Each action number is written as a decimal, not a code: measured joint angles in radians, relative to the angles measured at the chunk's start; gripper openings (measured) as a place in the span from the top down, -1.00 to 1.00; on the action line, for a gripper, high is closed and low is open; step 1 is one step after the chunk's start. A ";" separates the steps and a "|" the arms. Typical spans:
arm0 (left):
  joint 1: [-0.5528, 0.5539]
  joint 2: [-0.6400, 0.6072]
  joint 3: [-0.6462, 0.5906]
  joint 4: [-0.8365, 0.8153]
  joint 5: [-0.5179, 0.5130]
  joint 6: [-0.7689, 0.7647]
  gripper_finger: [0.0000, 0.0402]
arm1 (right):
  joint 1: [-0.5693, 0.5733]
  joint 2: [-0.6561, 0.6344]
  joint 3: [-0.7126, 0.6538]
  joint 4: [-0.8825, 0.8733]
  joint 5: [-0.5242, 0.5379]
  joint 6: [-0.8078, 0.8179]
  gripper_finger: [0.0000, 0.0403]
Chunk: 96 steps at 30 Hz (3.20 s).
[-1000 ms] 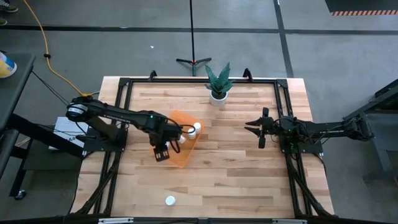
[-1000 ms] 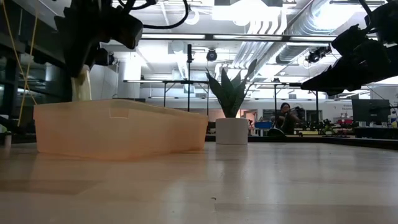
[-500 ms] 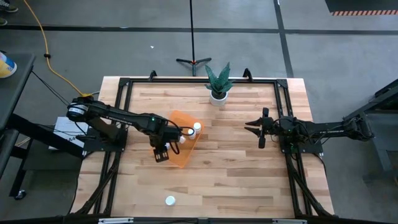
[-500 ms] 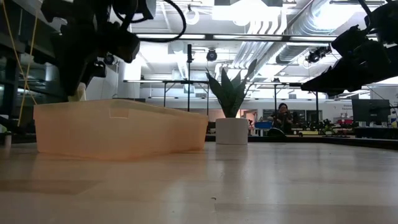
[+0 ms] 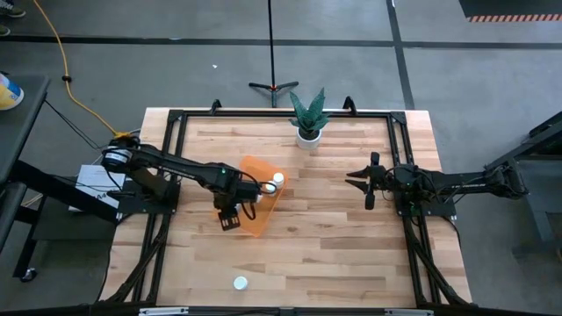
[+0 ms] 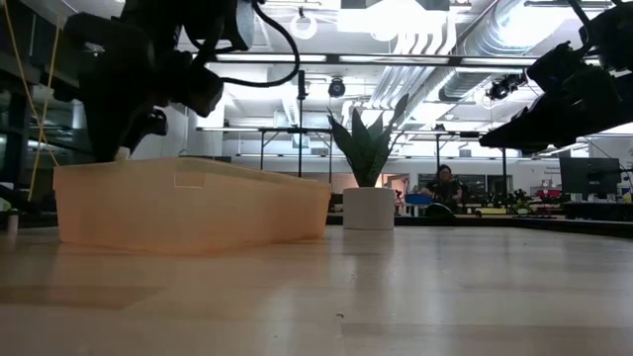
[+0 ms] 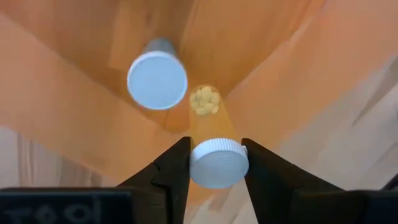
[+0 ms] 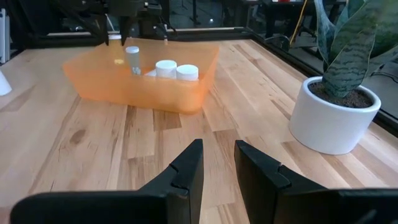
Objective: Pick and place pill bottles into a basket
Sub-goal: Put the yellow pill bottle into the orange bin, then put the white pill bottle into the orange bin
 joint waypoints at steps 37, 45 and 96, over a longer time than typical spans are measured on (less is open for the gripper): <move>-0.259 -0.133 0.079 0.351 -0.045 0.240 -0.11 | 0.000 -0.001 0.000 -0.001 0.000 0.045 0.59; -0.423 -0.126 0.037 0.629 -0.135 0.330 -0.09 | 0.000 -0.001 0.000 -0.001 0.000 0.061 0.59; -0.563 0.230 0.035 0.700 -0.119 -0.048 -0.33 | 0.000 -0.001 0.000 -0.010 0.000 0.112 0.59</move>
